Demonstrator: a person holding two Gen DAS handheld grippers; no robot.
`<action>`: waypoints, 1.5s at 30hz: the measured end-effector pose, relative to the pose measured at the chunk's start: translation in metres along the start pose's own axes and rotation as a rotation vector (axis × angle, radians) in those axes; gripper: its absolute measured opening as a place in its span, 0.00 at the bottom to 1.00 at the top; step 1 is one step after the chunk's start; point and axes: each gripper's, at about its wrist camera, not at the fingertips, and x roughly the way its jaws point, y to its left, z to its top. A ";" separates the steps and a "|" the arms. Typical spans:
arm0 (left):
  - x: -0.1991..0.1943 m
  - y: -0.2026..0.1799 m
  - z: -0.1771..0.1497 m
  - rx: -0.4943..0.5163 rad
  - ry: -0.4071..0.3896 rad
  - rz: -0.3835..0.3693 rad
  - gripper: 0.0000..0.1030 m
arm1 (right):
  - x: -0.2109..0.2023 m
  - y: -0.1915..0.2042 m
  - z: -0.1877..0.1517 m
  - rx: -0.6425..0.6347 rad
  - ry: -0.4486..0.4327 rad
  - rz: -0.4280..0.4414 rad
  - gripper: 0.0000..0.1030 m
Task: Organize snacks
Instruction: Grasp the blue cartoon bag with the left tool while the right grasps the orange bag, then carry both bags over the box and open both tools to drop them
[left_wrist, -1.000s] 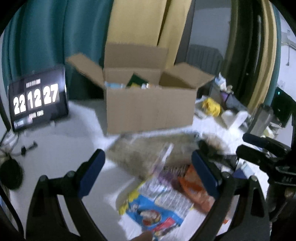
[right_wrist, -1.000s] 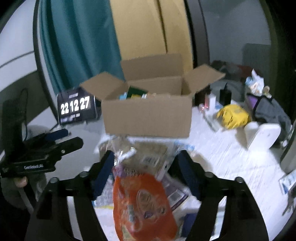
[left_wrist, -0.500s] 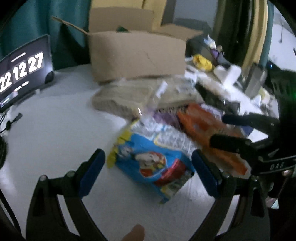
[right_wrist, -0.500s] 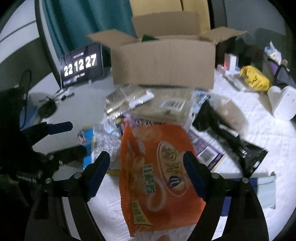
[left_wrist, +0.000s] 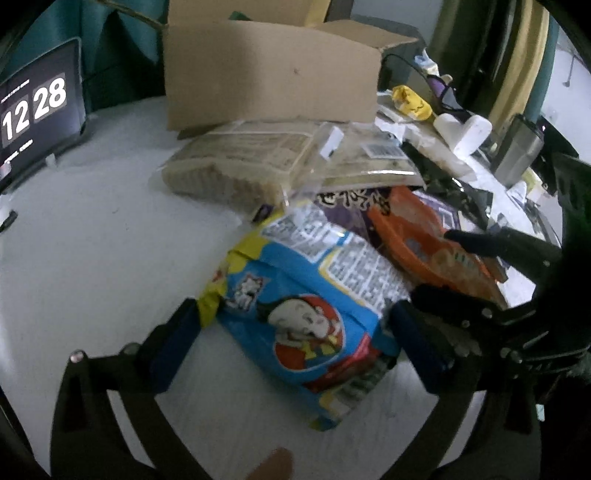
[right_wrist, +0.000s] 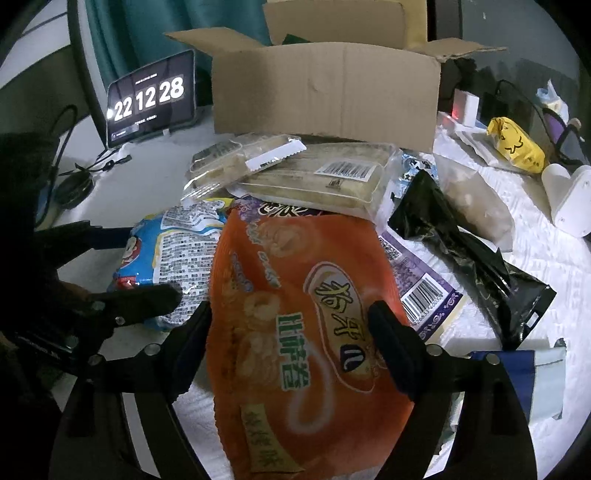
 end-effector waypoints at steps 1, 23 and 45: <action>0.001 -0.001 0.001 0.000 0.001 -0.002 1.00 | 0.000 0.000 0.000 0.003 -0.001 0.005 0.75; -0.020 -0.019 -0.003 0.007 -0.051 -0.120 0.32 | -0.017 0.016 0.007 0.022 -0.080 0.138 0.38; -0.100 0.002 0.023 0.015 -0.250 -0.065 0.31 | -0.073 0.008 0.063 -0.015 -0.254 0.103 0.31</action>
